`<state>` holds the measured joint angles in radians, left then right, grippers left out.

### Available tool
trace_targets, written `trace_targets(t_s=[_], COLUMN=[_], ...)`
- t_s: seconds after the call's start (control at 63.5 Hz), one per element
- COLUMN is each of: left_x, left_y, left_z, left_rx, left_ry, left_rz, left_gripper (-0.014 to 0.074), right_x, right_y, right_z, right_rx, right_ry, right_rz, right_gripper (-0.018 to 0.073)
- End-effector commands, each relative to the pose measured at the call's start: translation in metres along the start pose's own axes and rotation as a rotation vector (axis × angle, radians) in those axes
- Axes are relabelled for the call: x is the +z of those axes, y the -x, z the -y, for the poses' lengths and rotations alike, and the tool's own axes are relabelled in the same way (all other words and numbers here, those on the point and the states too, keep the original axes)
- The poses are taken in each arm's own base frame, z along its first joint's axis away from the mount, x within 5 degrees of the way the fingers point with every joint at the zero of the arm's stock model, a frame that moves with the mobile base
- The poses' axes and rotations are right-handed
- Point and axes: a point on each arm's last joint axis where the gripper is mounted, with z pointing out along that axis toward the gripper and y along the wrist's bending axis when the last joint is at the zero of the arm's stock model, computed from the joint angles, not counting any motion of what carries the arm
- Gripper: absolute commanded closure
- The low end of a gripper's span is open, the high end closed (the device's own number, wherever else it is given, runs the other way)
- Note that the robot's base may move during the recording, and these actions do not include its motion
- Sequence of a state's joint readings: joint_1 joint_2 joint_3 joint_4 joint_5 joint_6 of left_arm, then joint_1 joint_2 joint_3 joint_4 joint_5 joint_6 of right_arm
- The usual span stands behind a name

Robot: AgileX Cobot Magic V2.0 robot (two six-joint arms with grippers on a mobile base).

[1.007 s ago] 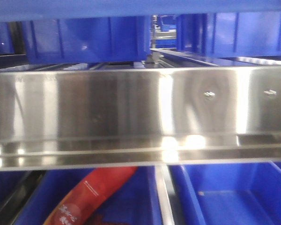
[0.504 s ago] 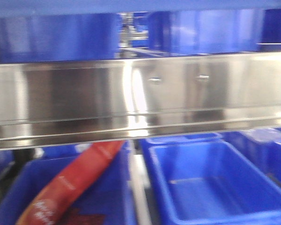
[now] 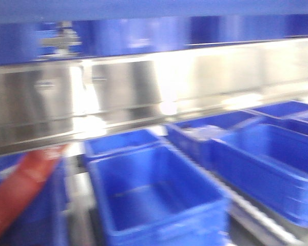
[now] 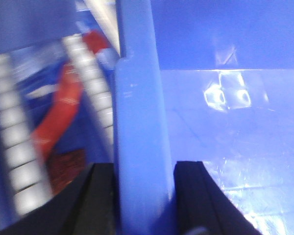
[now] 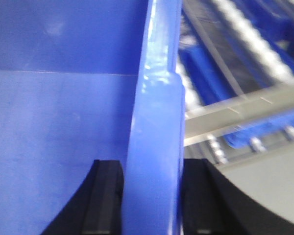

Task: Move blue bin to conveyor side
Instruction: 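Hold the blue bin with both grippers while backing away from shelf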

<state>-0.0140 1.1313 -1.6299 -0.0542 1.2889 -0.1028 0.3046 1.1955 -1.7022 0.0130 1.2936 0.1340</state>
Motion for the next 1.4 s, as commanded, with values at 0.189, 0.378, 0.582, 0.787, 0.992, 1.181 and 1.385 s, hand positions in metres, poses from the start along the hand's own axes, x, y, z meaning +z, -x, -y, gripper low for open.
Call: trace_targets(t_s=[0.189, 0.378, 0.582, 0.787, 0.992, 1.181, 1.385], left_x=[-0.0125, -0.0125, -0.0125, -0.0125, -0.0125, -0.0125, -0.0125], left_y=[0.0083, 0.0083, 0.0083, 0.0083, 0.0083, 0.0083, 0.0083], left_z=[0.0019, 0.0019, 0.0019, 0.0019, 0.0019, 0.0019, 0.0019], left_rx=[0.020, 0.020, 0.020, 0.020, 0.020, 0.020, 0.020], left_ry=[-0.012, -0.012, -0.012, -0.012, -0.012, -0.012, -0.012], left_rz=[0.120, 0.120, 0.120, 0.120, 0.120, 0.120, 0.120], left_gripper=[0.0613, 0.0613, 0.0613, 0.0613, 0.0613, 0.0613, 0.0613], right_x=[-0.0154, -0.0154, -0.0154, -0.0154, -0.0154, -0.0154, -0.0154], right_y=[0.0085, 0.0085, 0.0085, 0.0085, 0.0085, 0.0085, 0.0085], right_z=[0.0029, 0.0029, 0.0029, 0.0029, 0.0029, 0.0029, 0.0029], right_rx=[-0.025, -0.025, -0.025, -0.025, -0.025, -0.025, -0.025], right_ry=[-0.027, -0.027, -0.027, -0.027, -0.027, -0.027, -0.027], right_rz=[0.143, 0.143, 0.143, 0.143, 0.143, 0.143, 0.143], right_gripper=[0.0641, 0.0641, 0.0641, 0.0641, 0.0641, 0.0641, 0.0641])
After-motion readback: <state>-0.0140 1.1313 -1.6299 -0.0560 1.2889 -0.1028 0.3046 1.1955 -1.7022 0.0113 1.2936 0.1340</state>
